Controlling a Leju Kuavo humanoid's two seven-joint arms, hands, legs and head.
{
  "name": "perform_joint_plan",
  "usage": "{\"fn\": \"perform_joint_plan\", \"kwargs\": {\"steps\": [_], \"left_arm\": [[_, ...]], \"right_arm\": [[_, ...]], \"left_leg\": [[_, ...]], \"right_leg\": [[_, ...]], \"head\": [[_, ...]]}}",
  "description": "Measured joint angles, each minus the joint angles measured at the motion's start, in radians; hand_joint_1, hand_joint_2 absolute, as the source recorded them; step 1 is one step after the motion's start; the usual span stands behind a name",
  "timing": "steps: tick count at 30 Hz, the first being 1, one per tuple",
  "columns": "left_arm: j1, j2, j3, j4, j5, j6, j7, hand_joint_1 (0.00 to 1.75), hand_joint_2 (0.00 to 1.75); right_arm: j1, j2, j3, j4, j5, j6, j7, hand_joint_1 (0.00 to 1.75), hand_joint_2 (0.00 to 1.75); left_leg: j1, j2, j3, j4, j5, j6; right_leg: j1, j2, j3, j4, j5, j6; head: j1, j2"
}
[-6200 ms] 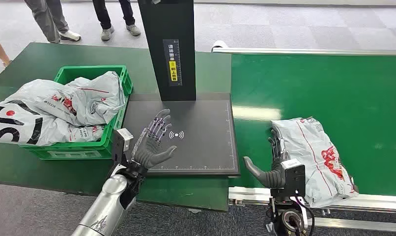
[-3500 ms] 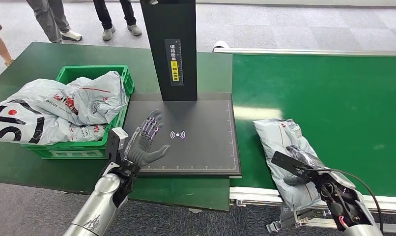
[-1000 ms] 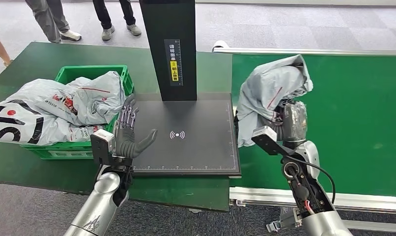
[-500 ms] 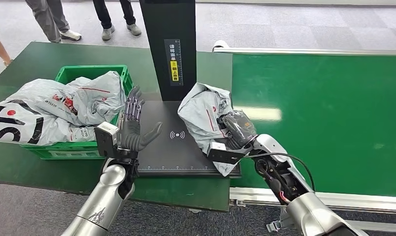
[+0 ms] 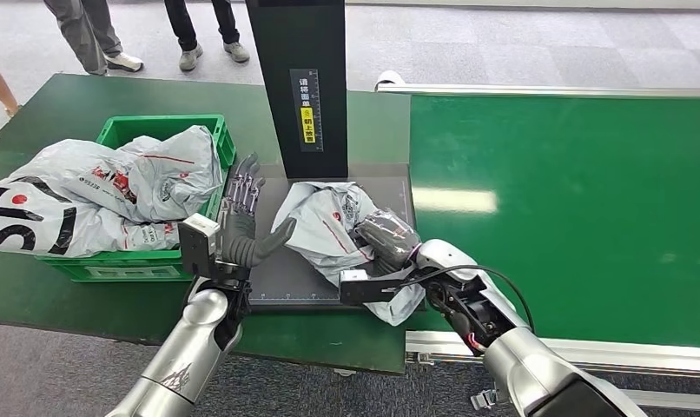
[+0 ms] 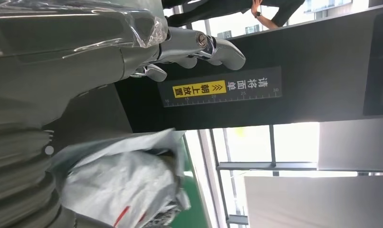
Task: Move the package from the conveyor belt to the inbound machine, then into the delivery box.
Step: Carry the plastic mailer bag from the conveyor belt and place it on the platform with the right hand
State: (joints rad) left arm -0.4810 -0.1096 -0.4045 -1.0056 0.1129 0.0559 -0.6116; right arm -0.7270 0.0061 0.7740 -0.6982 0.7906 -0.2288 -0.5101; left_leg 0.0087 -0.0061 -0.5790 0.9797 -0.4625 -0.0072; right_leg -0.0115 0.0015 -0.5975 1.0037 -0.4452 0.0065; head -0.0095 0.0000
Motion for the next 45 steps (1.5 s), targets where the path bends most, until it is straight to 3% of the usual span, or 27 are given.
{"fn": "perform_joint_plan", "kwargs": {"steps": [1,2,3,14,34,37,40,45], "left_arm": [[-0.001,-0.002,0.000,0.002,0.001,-0.001,-0.001,0.00,1.75],[-0.003,-0.003,-0.001,0.004,0.001,-0.002,-0.002,0.00,1.75],[-0.004,-0.004,-0.002,0.006,0.001,-0.002,-0.003,0.00,1.75],[-0.014,-0.016,-0.006,0.014,0.003,-0.007,-0.005,0.00,1.75],[-0.020,-0.027,-0.006,0.023,0.001,0.002,-0.012,0.00,1.75],[-0.021,-0.027,-0.006,0.022,-0.006,0.035,-0.020,0.00,1.75],[-0.021,-0.023,-0.005,0.020,-0.017,0.095,-0.032,0.00,1.75],[-0.017,-0.001,-0.002,-0.001,-0.058,0.186,-0.041,0.00,1.75]], "right_arm": [[-0.002,0.007,0.002,0.006,0.003,-0.028,-0.007,0.25,1.75],[-0.003,0.014,0.004,0.012,0.006,-0.054,-0.011,0.02,1.75],[-0.004,0.020,0.005,0.017,0.011,-0.081,-0.013,0.00,1.75],[-0.005,0.056,0.008,0.069,0.073,-0.293,0.023,0.00,1.75],[0.000,0.061,-0.044,0.080,-0.002,-0.355,-0.002,0.00,1.75],[0.012,0.061,-0.066,0.068,-0.082,-0.356,-0.044,0.00,1.75],[0.046,0.059,-0.117,0.010,-0.245,-0.315,-0.092,0.00,1.75],[0.135,0.036,-0.219,-0.172,-0.547,-0.089,-0.107,0.00,1.75]], "left_leg": [[0.000,0.000,0.000,0.000,0.000,0.000],[0.000,0.000,0.000,0.000,0.000,0.000],[0.000,0.000,0.000,0.000,0.000,0.000],[0.000,0.000,0.000,0.000,0.000,0.000],[0.000,0.000,0.000,0.000,0.000,0.000],[0.000,0.000,0.000,0.000,0.000,0.000],[0.000,0.000,0.000,0.000,0.000,0.000],[0.000,-0.001,-0.001,0.000,0.000,0.000]], "right_leg": [[0.000,0.000,0.000,0.000,0.000,0.000],[0.000,0.000,0.000,0.000,0.000,0.000],[0.000,0.000,0.000,0.000,0.000,0.000],[0.000,0.000,0.000,0.000,0.000,0.000],[0.000,0.000,0.000,0.000,0.000,0.000],[0.000,0.000,0.000,0.000,0.000,0.000],[0.000,0.000,0.000,0.000,0.000,0.000],[0.000,0.000,0.000,0.000,0.000,0.000]], "head": [[0.000,0.000],[0.000,0.000],[0.000,0.000],[0.000,0.000],[0.000,0.000],[0.000,0.000],[0.000,0.000],[0.000,0.000]]}}
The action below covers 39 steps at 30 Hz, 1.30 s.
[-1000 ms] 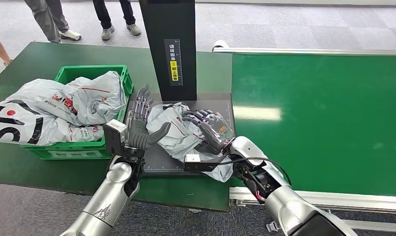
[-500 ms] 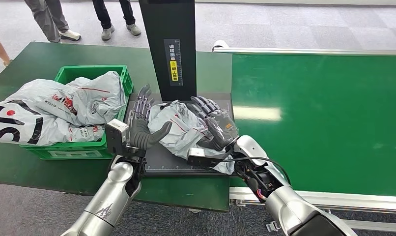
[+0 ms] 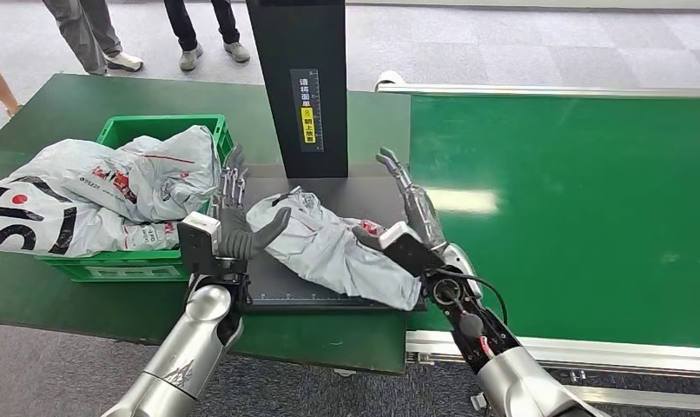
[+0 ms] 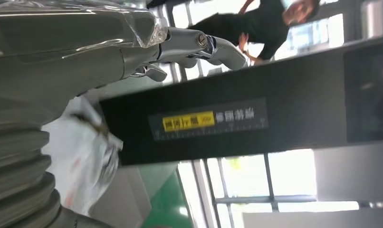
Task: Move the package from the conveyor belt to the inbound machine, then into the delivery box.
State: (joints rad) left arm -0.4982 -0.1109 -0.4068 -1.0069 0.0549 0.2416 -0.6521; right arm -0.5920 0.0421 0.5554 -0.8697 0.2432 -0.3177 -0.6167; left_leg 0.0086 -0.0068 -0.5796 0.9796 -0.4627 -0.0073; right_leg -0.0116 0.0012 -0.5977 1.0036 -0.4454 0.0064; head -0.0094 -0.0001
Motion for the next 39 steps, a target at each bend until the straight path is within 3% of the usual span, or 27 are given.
{"fn": "perform_joint_plan", "kwargs": {"steps": [4,7,12,15,17,22,28,31,39], "left_arm": [[0.005,0.022,0.007,-0.016,-0.134,0.166,-0.013,0.00,1.75],[0.006,0.039,0.010,-0.018,-0.241,0.269,-0.004,0.00,1.75],[0.007,0.063,0.020,-0.006,-0.422,0.398,0.041,0.00,1.75],[0.007,0.070,0.039,0.007,-0.524,0.419,0.067,0.00,1.75],[0.007,0.072,0.048,0.012,-0.524,0.382,0.076,0.00,1.75],[0.011,0.071,0.046,0.013,-0.497,0.184,0.116,0.00,1.75],[0.013,0.068,0.039,0.014,-0.496,0.160,0.122,0.00,1.75],[0.013,0.068,0.033,0.014,-0.494,0.099,0.136,0.00,1.75],[0.050,0.063,-0.016,0.003,-0.279,-0.423,0.156,0.00,1.75]], "right_arm": [[0.068,-0.027,-0.064,-0.127,-0.167,0.171,0.003,0.00,1.75],[0.109,-0.042,-0.102,-0.200,-0.251,0.246,0.004,0.00,1.75],[0.161,-0.056,-0.152,-0.277,-0.309,0.296,0.008,0.00,1.75],[0.187,-0.059,-0.174,-0.304,-0.312,0.306,0.010,0.00,1.75],[0.201,-0.060,-0.188,-0.317,-0.311,0.309,0.011,0.00,1.75],[0.219,-0.061,-0.225,-0.334,-0.314,0.311,0.012,0.00,1.75],[0.225,-0.061,-0.245,-0.343,-0.316,0.312,0.012,0.00,1.75],[0.226,-0.061,-0.251,-0.345,-0.316,0.312,0.012,0.00,1.75],[0.247,-0.060,-0.300,-0.346,-0.298,0.260,0.028,0.00,1.75]], "left_leg": [[0.000,0.000,0.000,0.000,0.000,0.000],[0.000,0.000,0.000,0.000,0.000,0.000],[0.000,0.000,0.000,0.000,0.000,0.000],[0.000,0.000,0.000,0.000,0.000,0.000],[0.000,0.000,0.000,0.000,0.000,0.000],[0.000,0.001,0.000,0.000,0.000,0.000],[0.000,0.001,0.000,0.000,0.000,0.000],[0.000,0.001,0.000,0.000,0.000,0.000],[0.000,0.001,0.000,0.000,0.000,0.000]], "right_leg": [[0.000,0.000,0.000,0.000,0.000,0.000],[0.000,0.000,0.000,0.000,0.000,0.000],[0.000,0.000,0.000,0.000,0.000,0.000],[0.000,0.000,0.000,0.000,0.000,0.000],[0.000,0.000,0.000,0.000,0.000,0.000],[0.000,0.000,0.000,0.000,0.000,0.000],[0.000,0.001,0.000,0.000,0.000,0.000],[0.000,0.001,-0.001,0.000,0.000,0.000],[0.000,0.001,-0.001,0.000,0.000,0.000]], "head": [[0.000,0.000],[0.000,0.000],[0.000,0.000],[0.000,0.000],[0.000,0.000],[0.000,0.000],[0.000,0.000],[0.000,0.000],[0.000,0.000]]}}
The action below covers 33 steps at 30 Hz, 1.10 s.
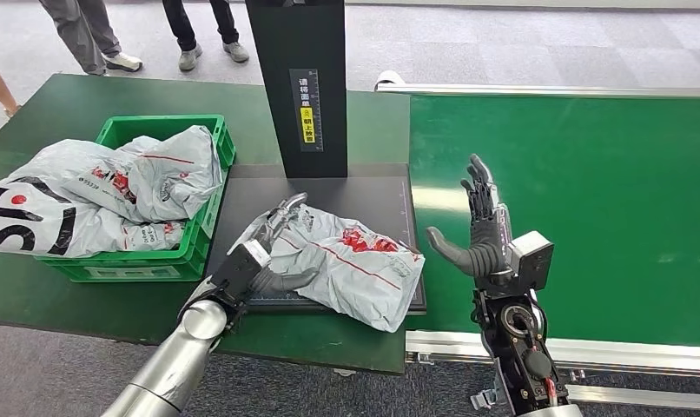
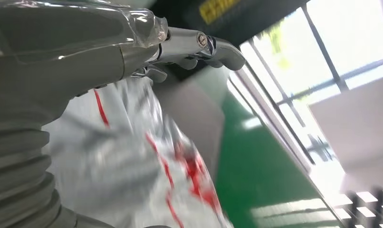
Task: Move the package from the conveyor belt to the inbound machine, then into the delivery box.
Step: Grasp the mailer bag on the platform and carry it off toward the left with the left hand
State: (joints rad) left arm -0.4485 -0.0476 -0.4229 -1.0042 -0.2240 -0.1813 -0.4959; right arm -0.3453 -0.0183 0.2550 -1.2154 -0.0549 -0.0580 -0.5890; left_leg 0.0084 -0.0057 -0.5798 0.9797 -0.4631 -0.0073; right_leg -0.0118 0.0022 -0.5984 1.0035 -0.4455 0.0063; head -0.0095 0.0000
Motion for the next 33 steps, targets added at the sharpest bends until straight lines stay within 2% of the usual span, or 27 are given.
{"fn": "perform_joint_plan", "kwargs": {"steps": [8,12,18,20,24,27,30,33], "left_arm": [[0.022,-0.003,-0.046,-0.055,0.162,-0.266,-0.004,0.00,1.75],[0.030,-0.008,-0.084,-0.084,0.172,-0.302,0.002,0.00,1.75],[0.030,-0.010,-0.122,-0.100,0.163,-0.299,0.010,0.00,1.75],[0.028,-0.010,-0.134,-0.101,0.116,-0.259,0.028,0.00,1.75],[0.007,-0.013,-0.182,-0.084,-0.137,-0.039,0.139,0.00,1.75],[-0.016,-0.023,-0.224,-0.036,-0.304,0.084,0.223,0.00,1.75],[-0.035,-0.034,-0.261,0.021,-0.416,0.166,0.280,0.00,1.75],[-0.051,-0.040,-0.282,0.058,-0.450,0.196,0.299,0.00,1.75]], "right_arm": [[0.034,0.000,-0.039,0.000,0.029,-0.026,0.008,0.00,1.75],[0.048,0.001,-0.053,-0.007,0.040,-0.032,0.013,0.00,1.75],[0.061,0.001,-0.067,-0.018,0.044,-0.035,0.014,0.00,1.75],[0.066,0.001,-0.070,-0.022,0.048,-0.038,0.016,0.00,1.75],[0.087,0.002,-0.085,-0.045,0.066,-0.046,0.023,0.00,1.75],[0.100,0.005,-0.095,-0.058,0.084,-0.044,0.032,0.00,1.75],[0.104,0.012,-0.104,-0.063,0.098,-0.043,0.038,0.00,1.75],[0.107,0.017,-0.109,-0.066,0.102,-0.042,0.040,0.00,1.75]], "left_leg": [[0.000,0.000,0.000,0.000,0.000,0.000],[0.000,0.000,0.000,0.000,0.000,0.000],[0.000,0.000,0.000,0.000,0.000,0.000],[0.000,0.000,0.000,0.000,0.000,0.000],[0.000,0.000,0.000,0.000,0.000,0.000],[0.000,0.000,0.000,0.000,0.000,0.000],[0.000,0.000,0.000,0.000,0.000,0.000],[0.000,0.000,0.000,0.000,0.000,0.000]], "right_leg": [[0.000,0.000,0.000,0.000,0.000,0.000],[0.000,0.000,0.000,0.000,0.000,0.000],[0.000,0.000,0.000,0.000,0.000,0.000],[0.000,0.000,0.000,0.000,0.000,0.000],[0.000,0.000,0.000,0.000,0.000,0.000],[0.000,0.000,0.000,0.000,0.000,0.000],[0.000,0.000,0.000,0.000,0.000,0.000],[0.000,0.000,0.000,0.000,0.000,0.000]], "head": [[0.000,0.000],[0.000,0.000],[0.000,0.000],[0.000,0.000],[0.000,0.000],[0.000,0.000],[0.000,0.000],[0.000,0.000]]}}
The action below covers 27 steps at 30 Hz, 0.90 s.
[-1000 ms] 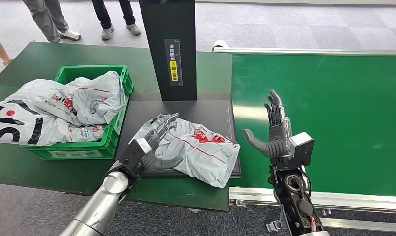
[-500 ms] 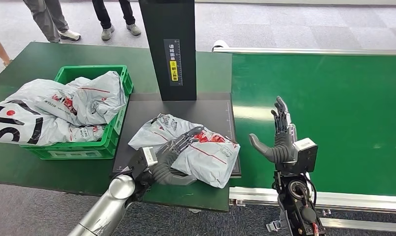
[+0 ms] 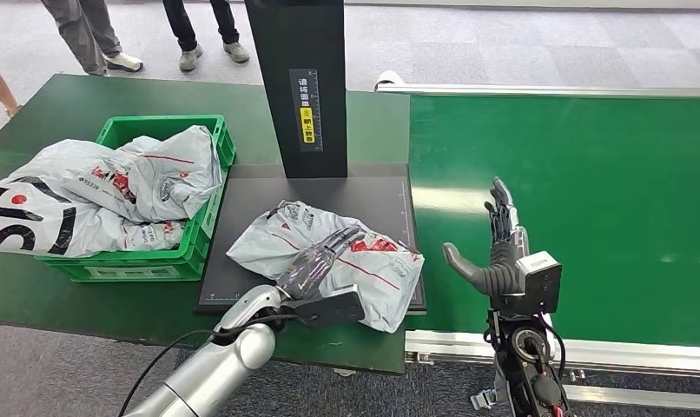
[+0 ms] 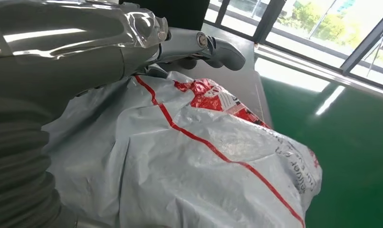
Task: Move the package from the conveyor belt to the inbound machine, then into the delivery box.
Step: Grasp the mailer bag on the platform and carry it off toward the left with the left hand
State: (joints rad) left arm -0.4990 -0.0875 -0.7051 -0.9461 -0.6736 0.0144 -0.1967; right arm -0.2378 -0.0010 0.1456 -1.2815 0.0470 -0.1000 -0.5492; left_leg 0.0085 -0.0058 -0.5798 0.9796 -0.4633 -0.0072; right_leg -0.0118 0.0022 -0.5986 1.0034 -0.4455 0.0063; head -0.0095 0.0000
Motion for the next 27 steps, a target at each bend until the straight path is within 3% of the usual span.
{"fn": "perform_joint_plan", "kwargs": {"steps": [8,13,14,17,18,20,27], "left_arm": [[-0.024,-0.009,-0.025,0.079,-0.214,0.117,0.142,0.00,1.75],[-0.027,-0.022,-0.021,0.124,-0.326,0.102,0.186,0.00,1.75],[-0.029,-0.025,-0.020,0.131,-0.338,0.092,0.186,0.15,1.75],[-0.038,-0.035,-0.019,0.150,-0.362,0.076,0.183,1.27,1.75],[-0.039,-0.037,-0.017,0.156,-0.364,0.075,0.179,1.55,1.75],[-0.038,-0.042,-0.011,0.164,-0.366,0.076,0.170,1.72,1.75],[-0.037,-0.050,0.022,0.168,-0.348,0.086,0.129,1.75,1.75]], "right_arm": [[0.007,0.013,-0.008,-0.004,0.021,0.009,0.012,0.00,1.75],[0.012,0.024,-0.008,-0.006,0.039,0.013,0.022,0.00,1.75],[0.012,0.025,-0.008,-0.006,0.041,0.014,0.024,0.00,1.75],[0.015,0.028,-0.009,-0.007,0.047,0.016,0.029,0.00,1.75],[0.018,0.030,-0.010,-0.009,0.049,0.016,0.029,0.00,1.75],[0.025,0.032,-0.015,-0.016,0.051,0.017,0.031,0.00,1.75],[0.048,0.034,-0.030,-0.038,0.058,0.020,0.040,0.00,1.75]], "left_leg": [[0.000,0.000,0.000,0.000,0.000,0.000],[0.000,0.000,0.000,0.000,0.000,0.000],[0.000,0.000,0.000,0.000,0.000,0.000],[0.000,-0.001,0.002,0.000,0.000,0.000],[0.000,-0.001,0.002,0.000,0.000,0.000],[0.000,-0.001,0.003,0.000,0.000,0.000],[0.000,-0.001,0.003,0.000,0.000,0.000]], "right_leg": [[0.000,0.000,0.000,0.000,0.000,0.000],[0.000,0.000,0.001,0.000,0.000,0.000],[0.000,0.000,0.001,0.000,0.000,0.000],[0.000,-0.001,0.003,0.000,-0.001,0.000],[0.000,-0.001,0.004,0.000,-0.001,0.000],[0.000,-0.001,0.004,0.000,-0.001,0.000],[0.000,-0.001,0.004,0.000,0.000,0.000]], "head": [[0.000,0.000],[0.000,0.000],[0.000,0.000],[0.000,0.000],[0.000,0.000],[0.000,0.000],[0.000,0.000]]}}
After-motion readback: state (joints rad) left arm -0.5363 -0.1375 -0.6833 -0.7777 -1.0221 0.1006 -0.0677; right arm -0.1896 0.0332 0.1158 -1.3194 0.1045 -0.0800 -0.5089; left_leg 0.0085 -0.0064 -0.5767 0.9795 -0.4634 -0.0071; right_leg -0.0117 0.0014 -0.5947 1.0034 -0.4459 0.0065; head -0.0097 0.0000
